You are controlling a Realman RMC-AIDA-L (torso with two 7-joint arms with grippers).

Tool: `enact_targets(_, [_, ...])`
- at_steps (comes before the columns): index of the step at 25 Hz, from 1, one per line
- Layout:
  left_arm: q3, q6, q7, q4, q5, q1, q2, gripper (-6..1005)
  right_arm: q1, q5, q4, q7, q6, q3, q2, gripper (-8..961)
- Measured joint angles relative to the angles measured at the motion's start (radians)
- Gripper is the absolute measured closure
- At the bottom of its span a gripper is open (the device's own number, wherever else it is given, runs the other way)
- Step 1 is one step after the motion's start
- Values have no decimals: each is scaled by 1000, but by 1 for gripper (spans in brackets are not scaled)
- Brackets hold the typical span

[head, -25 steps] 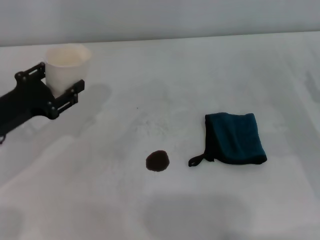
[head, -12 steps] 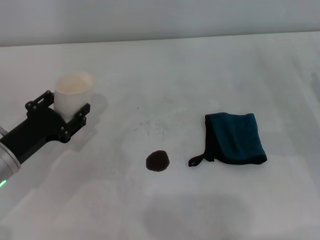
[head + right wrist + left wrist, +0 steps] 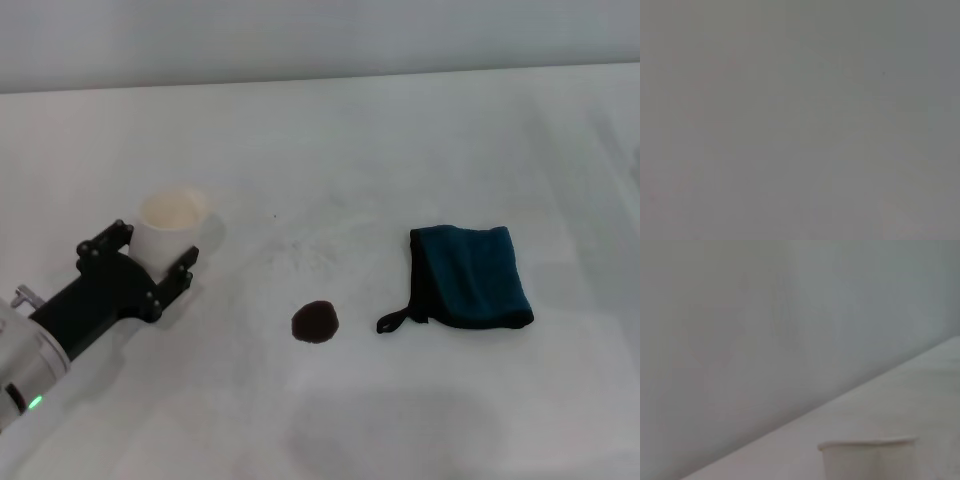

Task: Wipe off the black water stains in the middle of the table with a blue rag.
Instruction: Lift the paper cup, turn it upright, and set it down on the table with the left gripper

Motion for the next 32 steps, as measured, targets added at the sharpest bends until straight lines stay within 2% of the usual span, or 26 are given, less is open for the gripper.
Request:
enact_targets(9, [-1, -20, 38, 55, -6, 51, 0, 377, -7, 0, 0, 9, 7, 1, 0, 265])
enact_targets(21, [-2, -14, 46, 69, -8, 122, -1, 320, -15, 3, -1, 10, 8, 2, -1, 265])
enact_targets(32, [-1, -14, 56, 79, -34, 151, -1, 268, -31, -2, -13, 11, 12, 1, -3, 265])
